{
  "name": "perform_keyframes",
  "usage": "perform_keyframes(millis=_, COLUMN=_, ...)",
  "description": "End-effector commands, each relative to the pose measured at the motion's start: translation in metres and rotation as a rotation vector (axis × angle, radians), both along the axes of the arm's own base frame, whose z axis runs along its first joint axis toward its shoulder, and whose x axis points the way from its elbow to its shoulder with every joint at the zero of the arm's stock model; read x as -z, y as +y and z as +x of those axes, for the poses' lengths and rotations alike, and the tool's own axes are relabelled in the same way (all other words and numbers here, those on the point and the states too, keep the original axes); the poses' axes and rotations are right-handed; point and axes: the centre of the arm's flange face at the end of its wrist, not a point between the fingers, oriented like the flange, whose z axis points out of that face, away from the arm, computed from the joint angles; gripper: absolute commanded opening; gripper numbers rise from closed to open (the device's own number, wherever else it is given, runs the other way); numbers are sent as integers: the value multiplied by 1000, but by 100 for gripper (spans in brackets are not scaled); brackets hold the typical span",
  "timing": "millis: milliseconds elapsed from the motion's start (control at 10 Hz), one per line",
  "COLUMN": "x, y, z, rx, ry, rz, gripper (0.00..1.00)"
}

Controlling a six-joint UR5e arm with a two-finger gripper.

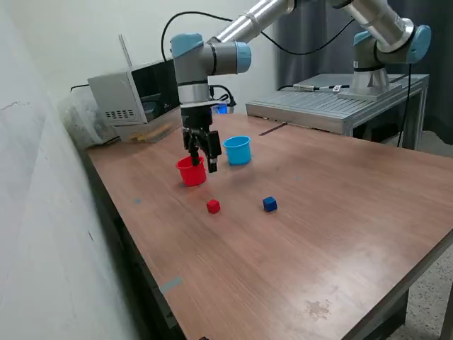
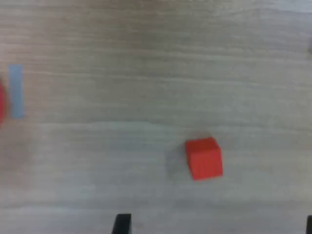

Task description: Place red objects in the red bin, and blue objects in the blue bin.

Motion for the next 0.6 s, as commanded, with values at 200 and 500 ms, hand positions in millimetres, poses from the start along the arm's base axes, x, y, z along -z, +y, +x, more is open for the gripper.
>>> perform_keyframes(millis=200, x=72, y=-29, z=-11, rx=-83, ry=-56, rz=1, gripper=100)
perform_keyframes(millis=500, x=82, y=-31, z=-18, rx=-89, ry=-52, rz=5, gripper=100)
